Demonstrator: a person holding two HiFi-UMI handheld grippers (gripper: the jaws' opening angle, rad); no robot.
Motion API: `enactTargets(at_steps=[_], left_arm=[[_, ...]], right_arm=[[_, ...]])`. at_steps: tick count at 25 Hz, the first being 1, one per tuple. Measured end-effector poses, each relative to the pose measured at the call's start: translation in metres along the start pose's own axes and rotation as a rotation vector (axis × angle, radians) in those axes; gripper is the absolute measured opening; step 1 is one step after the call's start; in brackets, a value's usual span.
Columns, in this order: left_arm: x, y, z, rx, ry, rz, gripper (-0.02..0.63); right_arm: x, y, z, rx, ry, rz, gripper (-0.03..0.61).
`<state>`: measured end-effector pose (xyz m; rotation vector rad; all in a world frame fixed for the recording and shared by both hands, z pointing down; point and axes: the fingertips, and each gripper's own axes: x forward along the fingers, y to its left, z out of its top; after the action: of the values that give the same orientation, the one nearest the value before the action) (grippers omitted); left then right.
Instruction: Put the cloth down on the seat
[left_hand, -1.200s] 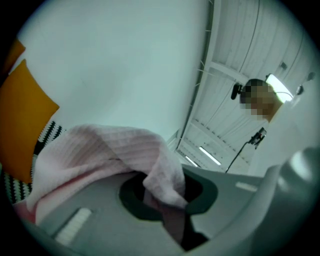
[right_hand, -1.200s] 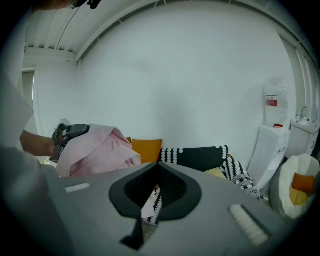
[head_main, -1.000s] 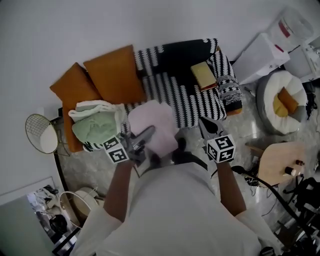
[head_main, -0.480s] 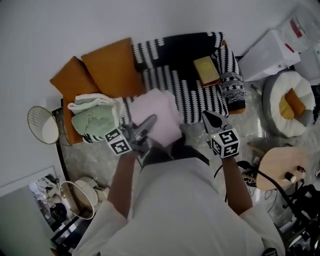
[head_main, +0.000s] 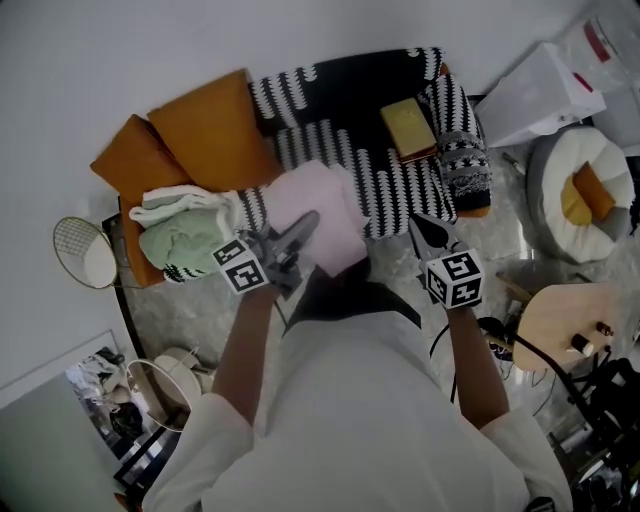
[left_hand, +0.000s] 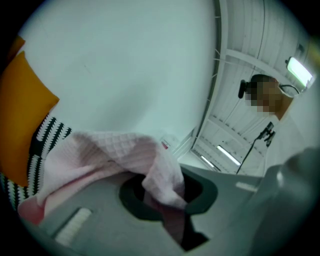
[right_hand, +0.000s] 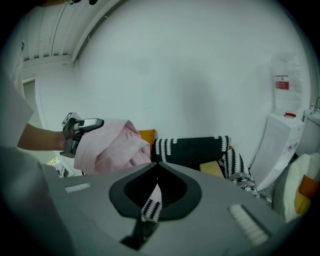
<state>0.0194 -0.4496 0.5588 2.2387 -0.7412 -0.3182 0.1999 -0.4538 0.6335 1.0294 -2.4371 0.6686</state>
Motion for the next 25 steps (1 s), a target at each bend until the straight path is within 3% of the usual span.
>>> enactTargets(at_steps=[12, 25], left_arm=[[0.055, 0.067, -0.002, -0.039, 0.110, 0.004, 0.049], [0.095, 0.184, -0.006, -0.089, 0.242, 0.054, 0.051]], right_arm=[[0.038, -0.044, 0.006, 0.049, 0.046, -0.058, 0.004], [0.114, -0.069, 0.024, 0.091, 0.118, -0.104, 0.003]])
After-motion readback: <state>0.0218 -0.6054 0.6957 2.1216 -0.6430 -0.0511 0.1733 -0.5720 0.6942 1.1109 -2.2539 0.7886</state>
